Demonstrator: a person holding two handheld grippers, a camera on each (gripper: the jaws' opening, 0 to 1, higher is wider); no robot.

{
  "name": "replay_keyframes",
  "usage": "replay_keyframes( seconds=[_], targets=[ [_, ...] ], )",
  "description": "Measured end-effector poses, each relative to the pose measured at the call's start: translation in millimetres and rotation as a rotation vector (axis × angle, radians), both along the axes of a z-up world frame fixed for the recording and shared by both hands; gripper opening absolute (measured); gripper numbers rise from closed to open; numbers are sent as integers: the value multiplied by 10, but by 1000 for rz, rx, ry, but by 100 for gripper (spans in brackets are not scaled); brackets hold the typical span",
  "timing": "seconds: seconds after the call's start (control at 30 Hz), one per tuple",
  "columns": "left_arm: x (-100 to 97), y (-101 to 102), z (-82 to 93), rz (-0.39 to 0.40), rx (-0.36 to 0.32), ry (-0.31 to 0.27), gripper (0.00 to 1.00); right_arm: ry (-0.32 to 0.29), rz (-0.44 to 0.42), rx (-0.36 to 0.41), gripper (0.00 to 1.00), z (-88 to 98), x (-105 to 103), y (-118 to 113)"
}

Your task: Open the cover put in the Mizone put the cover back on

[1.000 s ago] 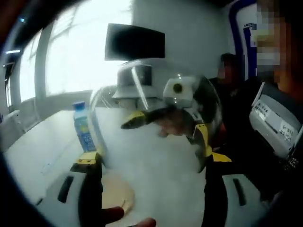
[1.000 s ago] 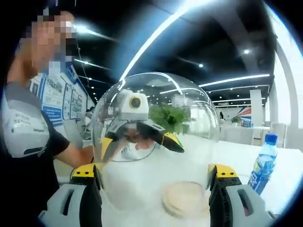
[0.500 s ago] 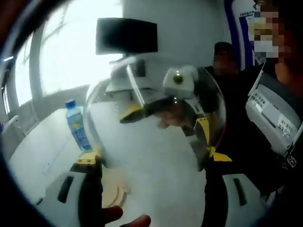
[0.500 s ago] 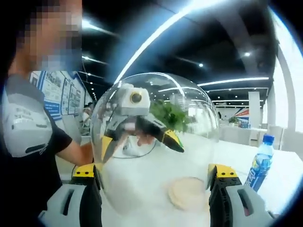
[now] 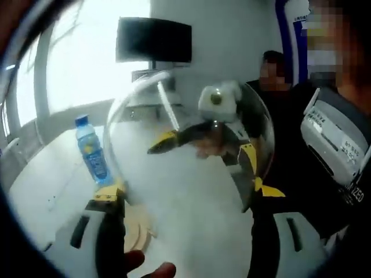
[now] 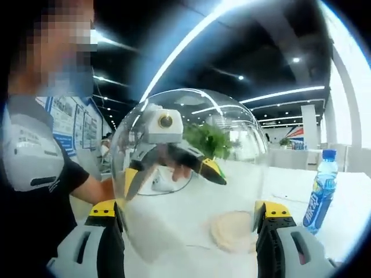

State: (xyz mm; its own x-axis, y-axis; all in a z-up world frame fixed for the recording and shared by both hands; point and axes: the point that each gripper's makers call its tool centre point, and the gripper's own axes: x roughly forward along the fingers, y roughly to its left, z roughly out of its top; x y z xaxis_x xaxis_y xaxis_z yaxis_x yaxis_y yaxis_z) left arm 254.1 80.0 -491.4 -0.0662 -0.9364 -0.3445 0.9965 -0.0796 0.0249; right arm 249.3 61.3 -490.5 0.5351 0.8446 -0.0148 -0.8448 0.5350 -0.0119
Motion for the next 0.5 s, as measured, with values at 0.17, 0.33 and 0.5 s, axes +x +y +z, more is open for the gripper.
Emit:
replay_keyframes(
  seconds=[0.17,0.33,0.5],
  targets=[
    [-1,-7,12,2,-7,-5,76,-4,3,7,89,-2,-7,-5],
    [-9,11,4,-2,-29,-32,76,-6,8,11,89,-1,-18,3],
    [-17,16,-1,-6,-38,-48,76,-10,17,19,89,0,-26,0]
  ],
)
